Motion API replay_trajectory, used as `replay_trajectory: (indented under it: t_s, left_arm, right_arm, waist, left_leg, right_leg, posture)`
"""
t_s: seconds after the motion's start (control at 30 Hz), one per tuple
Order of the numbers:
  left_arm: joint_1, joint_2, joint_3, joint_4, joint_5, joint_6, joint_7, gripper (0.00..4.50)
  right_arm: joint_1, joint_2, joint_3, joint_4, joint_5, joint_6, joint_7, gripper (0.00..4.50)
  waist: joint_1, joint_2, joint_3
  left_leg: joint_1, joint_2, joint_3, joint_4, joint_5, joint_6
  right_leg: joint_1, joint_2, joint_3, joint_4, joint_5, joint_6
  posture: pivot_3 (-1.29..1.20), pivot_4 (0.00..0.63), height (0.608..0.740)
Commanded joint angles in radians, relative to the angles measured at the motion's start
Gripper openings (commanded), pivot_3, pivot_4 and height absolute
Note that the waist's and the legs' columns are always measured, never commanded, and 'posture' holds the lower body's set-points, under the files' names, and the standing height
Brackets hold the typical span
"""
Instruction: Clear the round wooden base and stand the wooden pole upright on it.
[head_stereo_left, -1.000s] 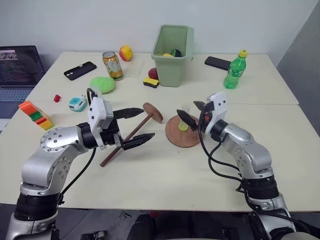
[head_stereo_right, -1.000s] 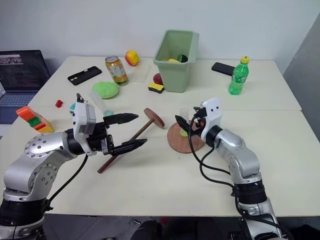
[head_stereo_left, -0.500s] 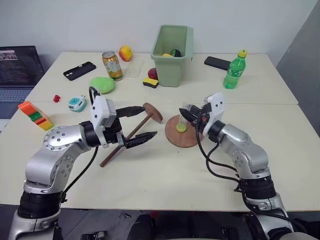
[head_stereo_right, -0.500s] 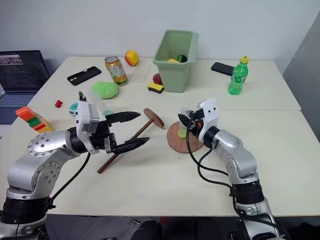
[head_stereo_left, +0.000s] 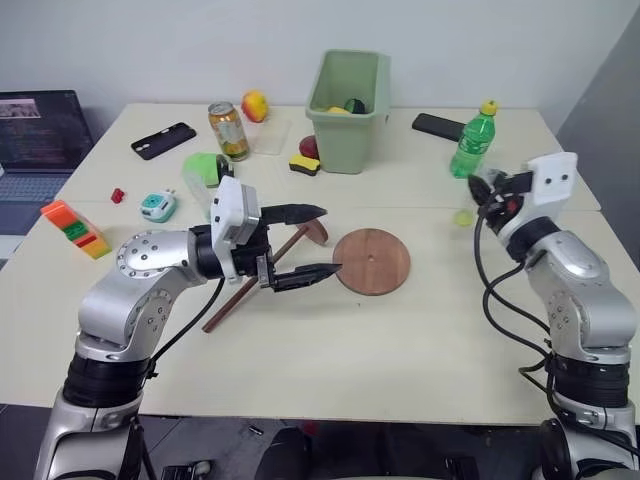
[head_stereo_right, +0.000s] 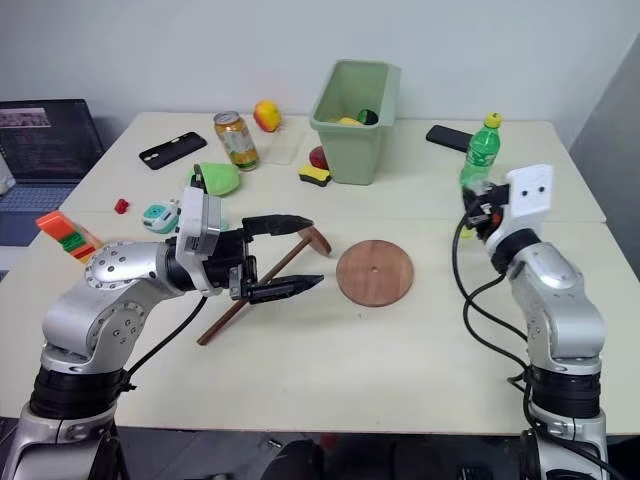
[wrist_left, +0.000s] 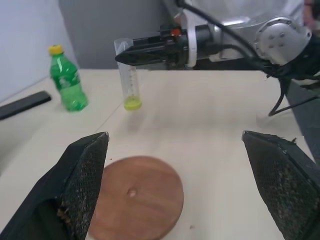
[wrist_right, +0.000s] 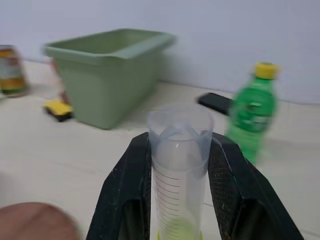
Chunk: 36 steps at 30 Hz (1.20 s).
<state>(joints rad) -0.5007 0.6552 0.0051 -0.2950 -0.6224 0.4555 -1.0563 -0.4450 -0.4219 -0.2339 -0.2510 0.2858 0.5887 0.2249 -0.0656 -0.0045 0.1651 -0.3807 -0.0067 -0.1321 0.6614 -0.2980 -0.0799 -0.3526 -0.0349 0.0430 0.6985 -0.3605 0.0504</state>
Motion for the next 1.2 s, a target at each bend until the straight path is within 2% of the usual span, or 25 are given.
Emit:
replay_trajectory:
  t_s: [0.03, 0.13, 0.33, 0.4, 0.43, 0.67, 0.8, 0.97, 1.13, 1.2]
  left_arm:
    - [-0.046, -0.025, -0.024, 0.031, 0.01, -0.02, -0.021, 4.5]
    - [-0.067, -0.04, -0.035, 0.056, 0.02, -0.031, -0.031, 4.5]
    - [-0.081, -0.048, -0.033, 0.071, 0.022, -0.033, -0.046, 4.5]
    - [-0.083, -0.051, -0.033, 0.072, 0.023, -0.032, -0.047, 4.5]
    - [-0.083, -0.053, -0.032, 0.071, 0.022, -0.03, -0.047, 4.5]
    - [-0.079, -0.056, -0.029, 0.065, 0.023, -0.026, -0.047, 4.5]
    - [-0.077, -0.047, -0.023, 0.064, 0.02, -0.013, -0.045, 4.5]
    - [-0.088, 0.037, -0.017, 0.082, 0.025, 0.014, -0.111, 4.5]
    - [-0.199, 0.13, -0.012, 0.24, 0.047, 0.096, -0.141, 4.5]
    - [-0.262, 0.147, -0.056, 0.339, 0.12, 0.108, -0.123, 4.5]
  right_arm:
    - [-0.033, 0.032, -0.085, 0.158, -0.021, -0.088, -0.083, 1.18]
    - [-0.047, 0.074, -0.133, 0.255, 0.006, -0.138, -0.108, 1.18]
    - [-0.025, 0.099, -0.13, 0.302, 0.01, -0.166, -0.096, 1.18]
    - [-0.013, 0.096, -0.121, 0.294, 0.003, -0.171, -0.095, 1.88]
    - [-0.008, 0.095, -0.116, 0.283, 0.002, -0.173, -0.091, 1.93]
    - [0.013, 0.067, -0.085, 0.213, 0.0, -0.167, -0.068, 3.74]
    - [0.05, 0.04, -0.087, 0.127, 0.033, -0.101, -0.039, 4.48]
    - [0.144, -0.059, -0.116, -0.04, 0.078, 0.054, 0.013, 4.48]
    - [0.164, -0.149, -0.243, -0.212, 0.186, 0.19, 0.022, 4.48]
    - [0.138, -0.181, -0.256, -0.284, 0.272, 0.236, 0.059, 4.48]
  waist:
    - [-0.004, 0.0, 0.0]
    - [-0.01, 0.0, 0.0]
    - [-0.017, 0.0, 0.0]
    - [-0.017, 0.0, 0.0]
    - [-0.017, 0.0, 0.0]
    - [-0.017, 0.0, 0.0]
    - [-0.016, 0.0, 0.0]
    - [-0.015, 0.0, 0.0]
    - [-0.012, 0.001, 0.0]
    - [-0.012, 0.001, 0.0]
  left_leg:
    - [0.0, 0.0, 0.0, 0.0, 0.0, 0.0]
    - [0.0, 0.0, 0.001, 0.0, 0.0, 0.0]
    - [0.0, 0.0, 0.0, 0.0, 0.0, 0.0]
    - [0.0, 0.0, 0.0, 0.0, 0.0, 0.0]
    - [0.0, 0.0, 0.0, 0.0, 0.0, 0.0]
    - [0.0, 0.0, 0.0, 0.0, 0.0, 0.0]
    - [-0.001, 0.0, 0.0, 0.0, 0.0, 0.0]
    - [-0.001, 0.0, -0.001, 0.0, 0.0, 0.0]
    - [-0.001, -0.001, -0.001, 0.0, 0.0, 0.0]
    - [0.0, -0.001, -0.001, 0.0, -0.001, 0.003]
  right_leg:
    - [0.0, 0.0, 0.0, 0.0, 0.0, 0.0]
    - [-0.001, 0.0, 0.0, 0.0, 0.0, 0.0]
    - [0.0, 0.0, 0.0, 0.0, 0.0, 0.0]
    - [0.0, 0.0, 0.0, 0.0, 0.0, 0.0]
    - [0.0, 0.0, 0.0, 0.0, 0.0, 0.0]
    - [0.0, 0.0, 0.0, 0.0, 0.0, 0.0]
    - [0.0, 0.0, 0.0, 0.0, 0.0, 0.0]
    - [0.0, 0.0, 0.0, 0.0, 0.0, 0.0]
    - [0.0, 0.0, 0.0, 0.0, 0.0, 0.0]
    - [0.0, 0.0, 0.0, 0.0, 0.0, 0.0]
  posture:
    - [0.0, 0.15, 0.74]
    - [0.0, 0.15, 0.74]
    - [0.0, 0.15, 0.74]
    - [0.0, 0.15, 0.74]
    - [0.0, 0.15, 0.74]
    - [0.0, 0.15, 0.74]
    - [0.0, 0.15, 0.74]
    - [0.0, 0.15, 0.74]
    - [0.0, 0.15, 0.74]
    - [0.0, 0.15, 0.74]
